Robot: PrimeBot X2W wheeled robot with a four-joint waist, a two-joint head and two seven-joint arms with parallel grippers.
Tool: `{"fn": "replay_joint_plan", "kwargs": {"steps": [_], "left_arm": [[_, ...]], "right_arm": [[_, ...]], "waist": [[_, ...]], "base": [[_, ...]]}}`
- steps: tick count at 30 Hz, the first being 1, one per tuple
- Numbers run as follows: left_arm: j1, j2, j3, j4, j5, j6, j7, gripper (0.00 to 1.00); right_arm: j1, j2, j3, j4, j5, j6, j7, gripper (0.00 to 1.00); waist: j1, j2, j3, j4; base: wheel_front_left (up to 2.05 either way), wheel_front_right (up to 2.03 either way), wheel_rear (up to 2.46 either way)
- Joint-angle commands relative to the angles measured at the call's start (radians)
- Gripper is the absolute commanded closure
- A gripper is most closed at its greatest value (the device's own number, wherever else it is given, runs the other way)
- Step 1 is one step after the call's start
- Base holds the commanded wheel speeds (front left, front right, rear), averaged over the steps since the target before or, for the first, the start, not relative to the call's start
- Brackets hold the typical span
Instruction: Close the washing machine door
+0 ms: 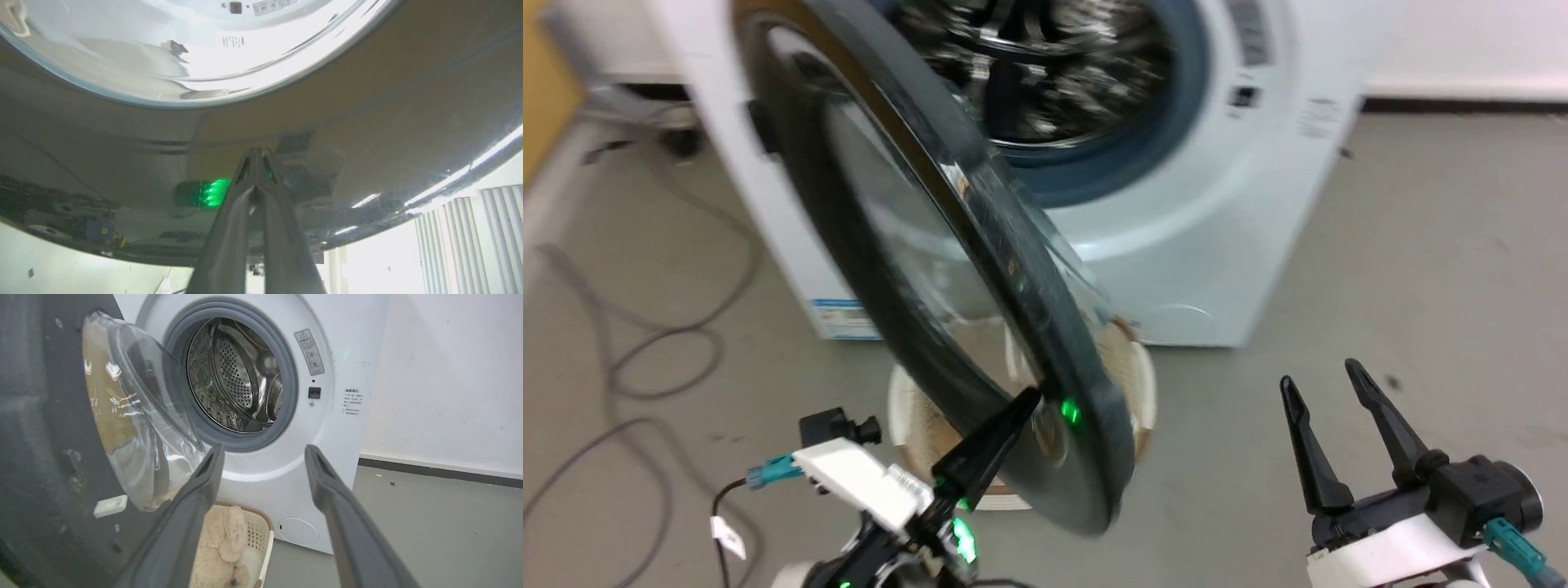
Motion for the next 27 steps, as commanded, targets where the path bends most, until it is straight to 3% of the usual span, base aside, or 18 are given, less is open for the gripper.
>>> {"fn": "replay_joint_plan", "kwargs": {"steps": [1, 14, 20, 27], "left_arm": [[-0.025, -0.002, -0.018, 0.011, -0.013, -0.013, -0.023, 1.00], [-0.259, -0.002, -0.110, 0.212, -0.097, -0.130, -0.395, 1.00], [-0.403, -0.002, -0.130, 0.348, -0.120, -0.160, -0.518, 1.00], [-0.518, -0.002, -0.151, 0.485, -0.150, -0.189, -0.573, 1.00]], "right_arm": [[-0.013, -0.003, 0.000, -0.006, 0.004, 0.001, -0.005, 0.00], [-0.032, 0.016, 0.019, -0.010, 0.011, 0.001, -0.005, 0.00], [-0.040, 0.026, 0.036, -0.006, 0.014, 0.001, -0.005, 0.00], [-0.045, 0.034, 0.044, 0.002, 0.012, 0.001, -0.005, 0.00]], "waist": [[-0.0001, 0.0000, 0.040, -0.087], [-0.0001, 0.0000, 0.108, -0.284], [-0.0001, 0.0000, 0.121, -0.328], [-0.0001, 0.0000, 0.124, -0.330]], "base": [[0.00, 0.00, 0.00], [0.00, 0.00, 0.00], [0.00, 0.00, 0.00], [0.00, 0.00, 0.00]]}}
